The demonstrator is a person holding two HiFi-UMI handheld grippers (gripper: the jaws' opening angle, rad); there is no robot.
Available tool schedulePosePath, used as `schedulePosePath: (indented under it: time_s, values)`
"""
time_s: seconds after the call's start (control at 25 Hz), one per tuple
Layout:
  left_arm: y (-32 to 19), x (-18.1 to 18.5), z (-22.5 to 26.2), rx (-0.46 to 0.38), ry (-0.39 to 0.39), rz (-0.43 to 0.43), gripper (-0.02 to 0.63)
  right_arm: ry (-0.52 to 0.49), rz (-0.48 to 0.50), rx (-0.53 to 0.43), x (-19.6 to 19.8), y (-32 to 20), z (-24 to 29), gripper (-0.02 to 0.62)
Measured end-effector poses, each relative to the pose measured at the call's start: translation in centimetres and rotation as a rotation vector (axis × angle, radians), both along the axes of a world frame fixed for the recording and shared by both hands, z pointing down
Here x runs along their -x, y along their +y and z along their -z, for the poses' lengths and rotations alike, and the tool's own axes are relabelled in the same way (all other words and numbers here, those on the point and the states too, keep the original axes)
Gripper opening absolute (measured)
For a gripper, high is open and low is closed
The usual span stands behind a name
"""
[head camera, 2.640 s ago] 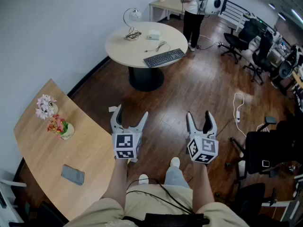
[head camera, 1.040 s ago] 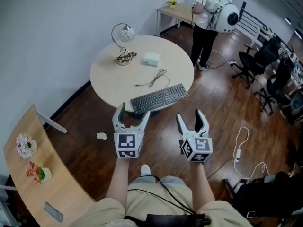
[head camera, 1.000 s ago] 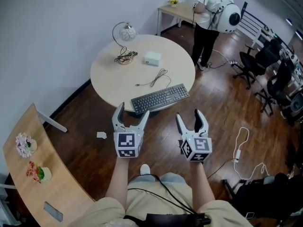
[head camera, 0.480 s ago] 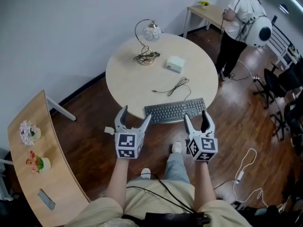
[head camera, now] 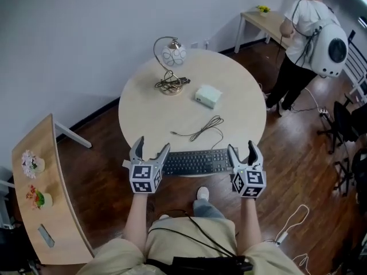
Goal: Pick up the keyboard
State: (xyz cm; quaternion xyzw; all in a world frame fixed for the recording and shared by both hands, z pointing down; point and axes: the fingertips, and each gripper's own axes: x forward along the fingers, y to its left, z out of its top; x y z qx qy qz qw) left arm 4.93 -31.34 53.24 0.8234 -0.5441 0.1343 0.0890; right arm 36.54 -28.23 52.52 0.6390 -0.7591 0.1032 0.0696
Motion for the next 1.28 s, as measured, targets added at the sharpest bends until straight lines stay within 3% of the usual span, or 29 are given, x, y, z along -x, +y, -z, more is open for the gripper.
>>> schedulePosePath:
  time_s: [0.24,0.36,0.44,0.6,0.72,0.96,1.16,1.2,1.24,1.28]
  values:
    - [0.0,-0.1,-6.8,0.219,-0.008,0.116,0.4,-0.022,0.058,0.211,-7.0,-2.1,-8.5,0.36]
    - [1.4,0.0,-11.1,0.341,-0.039,0.11,0.4,-0.052,0.113,0.323,-8.2,-2.9,-13.0,0.36]
    - [2.5,0.4,-13.8,0.42,-0.021,0.106,0.362,-0.07,0.158,0.417,-8.2,-2.8,-16.5,0.36]
    - [3.1,1.1,-18.7,0.566,0.04,0.061,0.364,-0.091,0.229,0.572,-7.8,-2.7,-22.3,0.36]
    - [3.2,1.8,-22.2,0.669,0.039,0.031,0.377,-0.1,0.269,0.681,-7.4,-2.0,-25.4,0.357]
    - [2.8,2.9,-27.0,0.811,0.022,0.053,0.377,-0.145,0.238,0.799,-7.0,-0.5,-29.2,0.354]
    - [3.1,2.8,-28.7,0.853,-0.013,0.059,0.383,-0.113,0.2,0.803,-6.3,-0.4,-30.2,0.345]
    - [3.1,2.4,-28.6,0.853,-0.002,0.05,0.377,-0.119,0.21,0.809,-6.0,-0.4,-30.1,0.343]
    - [3.2,2.0,-28.5,0.856,0.013,0.04,0.296,-0.131,0.223,0.819,-5.7,-0.3,-30.0,0.275]
    - [3.2,1.7,-28.5,0.863,0.024,0.032,0.29,-0.143,0.232,0.829,-5.5,-0.3,-30.0,0.272]
